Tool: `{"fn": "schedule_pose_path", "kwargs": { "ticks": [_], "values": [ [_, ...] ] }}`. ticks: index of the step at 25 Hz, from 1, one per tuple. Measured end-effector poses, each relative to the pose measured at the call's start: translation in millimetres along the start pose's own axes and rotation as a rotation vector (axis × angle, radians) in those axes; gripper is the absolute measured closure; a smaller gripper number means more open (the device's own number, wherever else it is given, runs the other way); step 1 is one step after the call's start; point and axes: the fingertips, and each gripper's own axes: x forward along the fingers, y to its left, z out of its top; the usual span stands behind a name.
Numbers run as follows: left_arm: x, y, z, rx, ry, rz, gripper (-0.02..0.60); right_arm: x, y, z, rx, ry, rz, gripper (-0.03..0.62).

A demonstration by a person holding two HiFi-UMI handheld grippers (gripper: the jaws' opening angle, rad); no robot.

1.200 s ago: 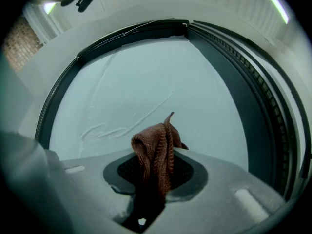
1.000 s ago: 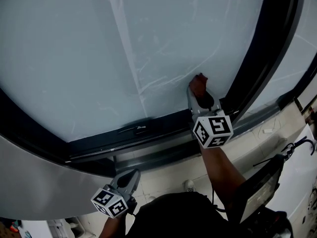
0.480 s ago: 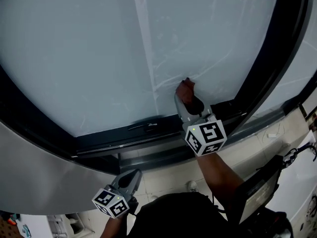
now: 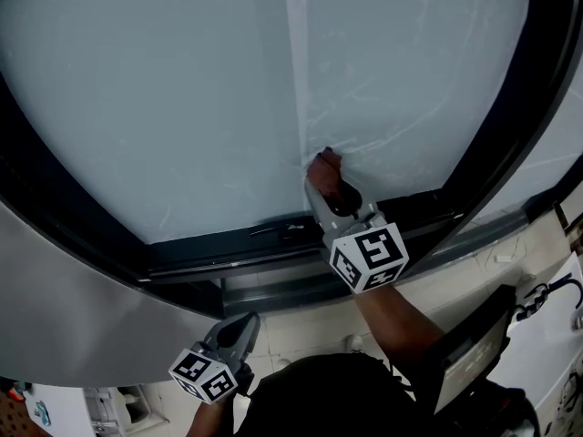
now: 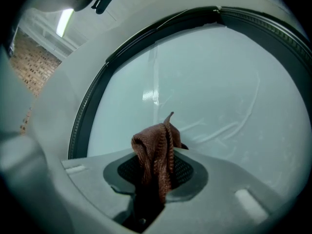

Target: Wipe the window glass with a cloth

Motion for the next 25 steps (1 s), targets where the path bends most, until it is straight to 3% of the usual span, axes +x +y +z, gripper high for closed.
{"fn": "schedule_pose_path", "kwargs": {
  "ticks": [7,10,13,19,25],
  "values": [
    [11,-6,-1,0.018,0.030,-0.041,0.566,-5,-5,5,0.018,0.011,0.074,0.508],
    [21,-10,-1,0.031,0.047,-0.061,0.566,-23,-28,16,0.001,-0.011,0.041,0.508],
    [37,-18,0,0.041,0.058,-0.089,0.566,-49,-82,37,-0.032,-0.044,-0.082,0.508],
    [64,-38,0,0.060,0.089,-0.139,0.566,-107,-221,74,-0.082,-0.085,-0.434,0.508],
    [82,-54,-3,0.077,0.099,-0.164,0.566,-123,-278,109,-0.146,-0.108,-0.554,0.508]
  ]
}}
